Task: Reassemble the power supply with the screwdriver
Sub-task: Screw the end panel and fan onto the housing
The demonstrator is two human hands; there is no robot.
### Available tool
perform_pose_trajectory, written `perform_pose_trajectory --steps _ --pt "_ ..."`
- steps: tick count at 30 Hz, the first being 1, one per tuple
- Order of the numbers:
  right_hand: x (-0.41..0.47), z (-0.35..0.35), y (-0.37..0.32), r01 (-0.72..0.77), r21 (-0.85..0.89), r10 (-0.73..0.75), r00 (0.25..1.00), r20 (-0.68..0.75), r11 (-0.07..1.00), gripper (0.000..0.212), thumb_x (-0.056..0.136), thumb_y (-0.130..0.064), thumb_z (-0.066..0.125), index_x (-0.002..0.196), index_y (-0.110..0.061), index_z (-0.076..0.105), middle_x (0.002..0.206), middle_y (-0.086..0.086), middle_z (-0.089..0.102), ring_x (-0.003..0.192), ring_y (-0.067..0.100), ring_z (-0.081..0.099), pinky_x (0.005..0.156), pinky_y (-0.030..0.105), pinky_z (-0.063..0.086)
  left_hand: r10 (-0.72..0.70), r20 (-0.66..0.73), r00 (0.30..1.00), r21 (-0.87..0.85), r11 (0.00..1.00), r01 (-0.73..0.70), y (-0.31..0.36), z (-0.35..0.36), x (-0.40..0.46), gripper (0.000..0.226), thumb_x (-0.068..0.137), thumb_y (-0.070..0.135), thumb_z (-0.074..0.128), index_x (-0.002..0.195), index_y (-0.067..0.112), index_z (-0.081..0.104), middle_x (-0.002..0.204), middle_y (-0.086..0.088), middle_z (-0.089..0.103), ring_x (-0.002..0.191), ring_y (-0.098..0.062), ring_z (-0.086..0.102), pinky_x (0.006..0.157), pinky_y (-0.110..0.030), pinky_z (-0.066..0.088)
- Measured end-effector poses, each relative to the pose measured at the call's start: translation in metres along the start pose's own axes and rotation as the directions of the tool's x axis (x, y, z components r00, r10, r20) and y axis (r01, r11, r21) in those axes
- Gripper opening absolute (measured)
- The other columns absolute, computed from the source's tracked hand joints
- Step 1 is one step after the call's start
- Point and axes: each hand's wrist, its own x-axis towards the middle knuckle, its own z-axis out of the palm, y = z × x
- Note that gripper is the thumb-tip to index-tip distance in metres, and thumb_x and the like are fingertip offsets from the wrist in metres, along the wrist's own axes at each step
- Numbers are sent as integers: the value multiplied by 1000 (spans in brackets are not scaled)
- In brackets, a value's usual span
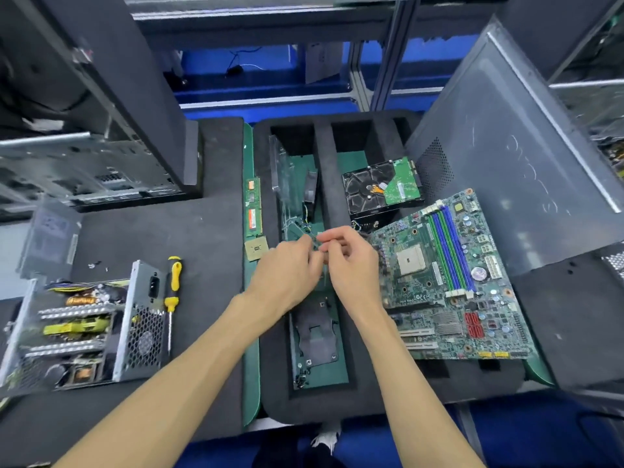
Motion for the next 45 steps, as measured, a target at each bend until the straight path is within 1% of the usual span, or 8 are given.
perform_pose_trajectory --steps 6,14,21,25,30,34,41,45 --pt "-16 35 -32 82 61 -91 982 167 995 31 94 -1 50 87 -24 69 76 -13 70 70 3 64 65 20 46 -264 -43 963 -363 903 231 -22 -51 -40 28 102 20 46 79 18 62 75 -3 66 71 -26 61 65 -35 51" --pt "-45 86 -49 106 44 -114 934 337 993 31 94 -3 50 88 -26 69 80 -9 72 72 15 66 66 35 55 -350 -68 934 -642 732 227 -53 -104 -101 16 91 4 70 96 16 80 88 -7 78 70 -20 68 71 -36 59" --pt "-63 134 -41 32 -78 3 910 414 996 20 95 -13 55 89 -29 66 68 -5 69 64 15 63 66 45 57 -458 -95 884 -750 616 239 -103 -131 -129 24 98 -7 53 96 5 74 76 -8 65 60 -14 62 59 -23 57" --pt "-75 164 -36 -9 -179 83 908 410 984 14 96 -20 55 90 -28 65 71 0 70 59 15 66 63 44 61 -568 19 823 -855 417 307 -140 -146 -136 29 98 -6 38 86 3 63 74 -11 63 58 -18 58 51 -26 49" --pt "-90 192 -30 -117 -209 179 934 308 971 17 97 -12 56 90 -23 66 69 0 70 53 14 68 58 37 61 -483 -6 876 -191 860 473 -167 -137 -147 43 103 43 36 75 16 53 77 -4 63 76 -30 58 65 -36 41" --pt "-97 202 -27 -123 -280 179 967 183 952 17 98 -11 56 93 -21 68 78 1 74 60 2 67 57 20 55 -346 24 938 160 927 338 -175 -120 -151 64 86 83 38 65 22 38 59 7 46 50 -12 40 46 -28 24" --pt "-112 212 -30 -125 -368 183 975 125 921 23 98 -12 58 84 -29 63 74 -8 68 67 3 63 53 6 39 -227 75 971 77 972 221 -183 -122 -139 42 84 58 52 63 22 44 61 7 47 67 -22 54 49 -28 26" --pt "-116 214 -38 -125 -318 166 980 108 940 13 97 -20 61 86 -24 65 72 -5 71 56 0 65 49 7 39 -236 33 971 -45 970 238 -188 -133 -147 47 81 54 60 55 20 40 52 6 43 52 -16 45 46 -28 23"
